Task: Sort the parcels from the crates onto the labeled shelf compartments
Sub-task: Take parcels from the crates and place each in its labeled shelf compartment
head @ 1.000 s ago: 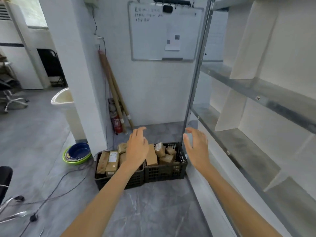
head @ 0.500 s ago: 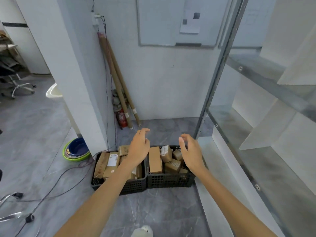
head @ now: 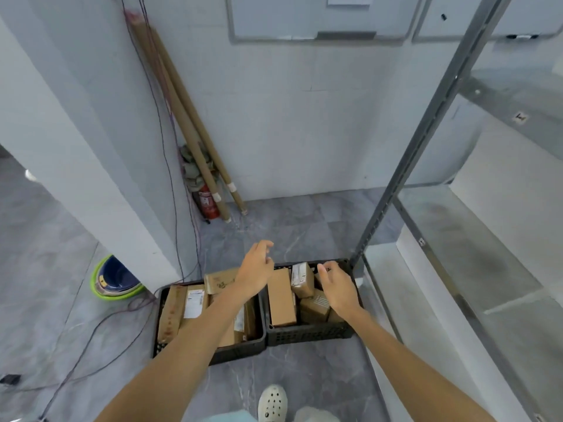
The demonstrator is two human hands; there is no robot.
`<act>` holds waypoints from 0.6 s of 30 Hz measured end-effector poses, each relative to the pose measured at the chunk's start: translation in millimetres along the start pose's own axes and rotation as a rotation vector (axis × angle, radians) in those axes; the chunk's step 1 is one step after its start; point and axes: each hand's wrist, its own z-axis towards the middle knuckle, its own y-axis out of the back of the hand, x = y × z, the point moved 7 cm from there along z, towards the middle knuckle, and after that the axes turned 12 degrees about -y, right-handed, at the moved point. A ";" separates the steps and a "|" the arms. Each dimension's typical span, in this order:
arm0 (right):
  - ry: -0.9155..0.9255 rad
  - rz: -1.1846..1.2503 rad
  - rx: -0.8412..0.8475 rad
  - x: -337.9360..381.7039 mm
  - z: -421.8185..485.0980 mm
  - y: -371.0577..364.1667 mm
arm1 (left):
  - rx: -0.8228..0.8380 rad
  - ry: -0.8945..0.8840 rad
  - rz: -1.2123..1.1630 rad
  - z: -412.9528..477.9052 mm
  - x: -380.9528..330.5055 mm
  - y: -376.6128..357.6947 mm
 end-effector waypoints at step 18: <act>-0.209 0.047 0.225 -88.7 158.7 -159.0 | 0.182 0.292 -0.038 86.0 181.1 -150.8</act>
